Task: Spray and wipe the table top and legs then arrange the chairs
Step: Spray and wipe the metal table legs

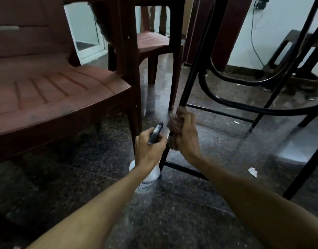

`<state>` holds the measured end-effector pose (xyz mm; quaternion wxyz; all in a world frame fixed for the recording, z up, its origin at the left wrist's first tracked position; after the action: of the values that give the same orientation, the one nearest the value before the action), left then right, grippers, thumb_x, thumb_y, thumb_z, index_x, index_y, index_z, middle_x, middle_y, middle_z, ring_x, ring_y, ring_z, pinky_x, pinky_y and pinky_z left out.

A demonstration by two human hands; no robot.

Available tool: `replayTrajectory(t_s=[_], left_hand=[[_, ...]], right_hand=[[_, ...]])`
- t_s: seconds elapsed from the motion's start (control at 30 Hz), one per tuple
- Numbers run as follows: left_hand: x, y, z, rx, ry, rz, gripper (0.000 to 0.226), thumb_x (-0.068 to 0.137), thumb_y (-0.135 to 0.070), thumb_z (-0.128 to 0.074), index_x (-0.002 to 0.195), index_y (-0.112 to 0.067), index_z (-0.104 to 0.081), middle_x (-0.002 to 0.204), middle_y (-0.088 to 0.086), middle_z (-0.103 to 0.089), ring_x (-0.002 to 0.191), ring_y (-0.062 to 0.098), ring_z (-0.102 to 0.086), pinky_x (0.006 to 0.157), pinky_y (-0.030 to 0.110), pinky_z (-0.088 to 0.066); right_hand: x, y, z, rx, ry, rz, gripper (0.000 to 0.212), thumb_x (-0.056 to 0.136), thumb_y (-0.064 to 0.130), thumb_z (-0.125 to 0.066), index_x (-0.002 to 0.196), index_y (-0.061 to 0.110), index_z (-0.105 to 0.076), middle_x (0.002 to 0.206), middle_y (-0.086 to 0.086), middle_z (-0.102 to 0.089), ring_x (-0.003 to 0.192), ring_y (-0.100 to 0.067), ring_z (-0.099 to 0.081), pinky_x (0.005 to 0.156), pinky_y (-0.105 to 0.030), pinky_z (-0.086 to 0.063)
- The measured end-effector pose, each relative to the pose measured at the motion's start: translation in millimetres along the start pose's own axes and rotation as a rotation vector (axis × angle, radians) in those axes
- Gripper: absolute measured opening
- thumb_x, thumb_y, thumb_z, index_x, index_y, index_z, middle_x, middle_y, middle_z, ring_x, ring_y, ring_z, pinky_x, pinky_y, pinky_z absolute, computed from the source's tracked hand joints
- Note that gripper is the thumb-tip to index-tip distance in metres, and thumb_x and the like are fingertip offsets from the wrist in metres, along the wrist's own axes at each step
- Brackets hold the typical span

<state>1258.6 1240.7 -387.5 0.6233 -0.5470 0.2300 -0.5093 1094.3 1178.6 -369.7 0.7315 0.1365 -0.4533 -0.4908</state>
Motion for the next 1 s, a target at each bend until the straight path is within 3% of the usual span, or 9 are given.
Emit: replayTrajectory(t_s=[0.1, 0.17, 0.27, 0.47, 0.57, 0.67, 0.8, 0.93, 1.0], left_hand=[[-12, 25, 5, 0.011, 0.038, 0.050, 0.035, 0.085, -0.015, -0.068, 0.060, -0.011, -0.043, 0.049, -0.002, -0.040, 0.043, 0.013, -0.034, 0.050, 0.031, -0.029], [-18, 43, 9, 0.018, 0.045, 0.074, 0.032, 0.084, -0.013, -0.068, 0.061, -0.011, -0.046, 0.050, 0.001, -0.043, 0.044, 0.012, -0.035, 0.049, 0.031, -0.029], [-27, 64, 13, 0.036, 0.045, 0.109, 0.026, 0.083, -0.014, -0.068, 0.065, -0.007, -0.052, 0.054, 0.007, -0.049, 0.048, 0.017, -0.040, 0.050, 0.032, -0.032], [-43, 83, 14, 0.068, 0.077, 0.117, 0.026, 0.090, -0.012, -0.068, 0.070, -0.001, -0.055, 0.061, 0.020, -0.055, 0.048, 0.018, -0.042, 0.051, 0.032, -0.033], [-47, 90, 7, 0.110, 0.083, 0.120, 0.027, 0.088, -0.013, -0.069, 0.068, -0.002, -0.054, 0.060, 0.019, -0.056, 0.048, 0.020, -0.044, 0.049, 0.033, -0.032], [-54, 87, -4, 0.149, 0.096, 0.126, 0.035, 0.085, -0.013, -0.071, 0.058, -0.015, -0.048, 0.052, 0.004, -0.049, 0.046, 0.013, -0.042, 0.049, 0.027, -0.030], [-61, 87, -26, 0.191, 0.075, 0.142, 0.029, 0.080, -0.028, -0.070, 0.059, -0.020, -0.051, 0.057, 0.001, -0.057, 0.058, 0.022, -0.059, 0.054, 0.031, -0.042], [-77, 77, -61, 0.201, 0.156, 0.088, 0.021, 0.081, -0.020, -0.077, 0.070, -0.010, -0.063, 0.064, 0.010, -0.066, 0.063, 0.030, -0.067, 0.058, 0.046, -0.056], [-85, 72, -71, 0.216, 0.171, 0.081, 0.020, 0.084, -0.014, -0.077, 0.071, -0.008, -0.063, 0.064, 0.015, -0.065, 0.062, 0.033, -0.065, 0.053, 0.040, -0.050]], right_hand=[[-38, -38, -38, 0.050, 0.139, -0.145, 0.042, 0.082, -0.004, -0.052, 0.119, 0.015, -0.044, 0.116, -0.012, -0.051, 0.094, -0.026, -0.057, 0.076, -0.040, -0.054], [-42, -33, -42, -0.023, 0.076, -0.088, 0.052, 0.075, -0.010, -0.049, 0.123, 0.010, -0.046, 0.119, -0.006, -0.043, 0.089, -0.014, -0.047, 0.068, -0.033, -0.047], [-56, -14, -60, -0.210, 0.125, 0.108, 0.054, 0.083, -0.007, -0.058, 0.134, 0.009, -0.050, 0.138, -0.007, -0.037, 0.117, -0.020, -0.044, 0.087, -0.031, -0.048], [-135, -66, -164, -0.919, 0.738, 0.370, 0.056, 0.085, 0.017, -0.063, 0.141, 0.011, -0.053, 0.152, -0.015, -0.034, 0.139, -0.043, -0.027, 0.108, -0.057, -0.034], [-140, -67, -151, -0.972, 0.670, 0.487, 0.055, 0.077, 0.023, -0.073, 0.130, 0.011, -0.063, 0.142, -0.018, -0.050, 0.133, -0.042, -0.034, 0.108, -0.055, -0.036], [-146, -94, -85, -0.761, 0.480, 0.281, 0.048, 0.066, 0.006, -0.083, 0.112, 0.006, -0.070, 0.135, -0.024, -0.055, 0.117, -0.044, -0.046, 0.092, -0.051, -0.053], [-148, -103, -76, -0.542, 0.455, 0.127, 0.037, 0.098, 0.006, -0.047, 0.133, 0.005, -0.057, 0.141, -0.019, -0.049, 0.127, -0.030, -0.035, 0.106, -0.043, -0.033], [-147, -101, -57, -0.600, 0.474, 0.266, 0.034, 0.070, 0.007, -0.075, 0.103, 0.002, -0.067, 0.114, -0.019, -0.059, 0.105, -0.032, -0.040, 0.078, -0.043, -0.053], [-154, -134, -26, -0.629, 0.475, 0.122, 0.033, 0.075, 0.013, -0.074, 0.106, 0.008, -0.062, 0.115, -0.012, -0.054, 0.104, -0.034, -0.046, 0.075, -0.047, -0.052]])
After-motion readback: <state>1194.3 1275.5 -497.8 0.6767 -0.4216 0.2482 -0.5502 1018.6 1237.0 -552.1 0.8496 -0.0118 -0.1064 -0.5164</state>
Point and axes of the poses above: each hand's wrist, its own x-axis towards the middle knuckle, its own z-axis out of the back of the hand, y = z × x, the point moved 10 cm from there along x, towards the middle knuckle
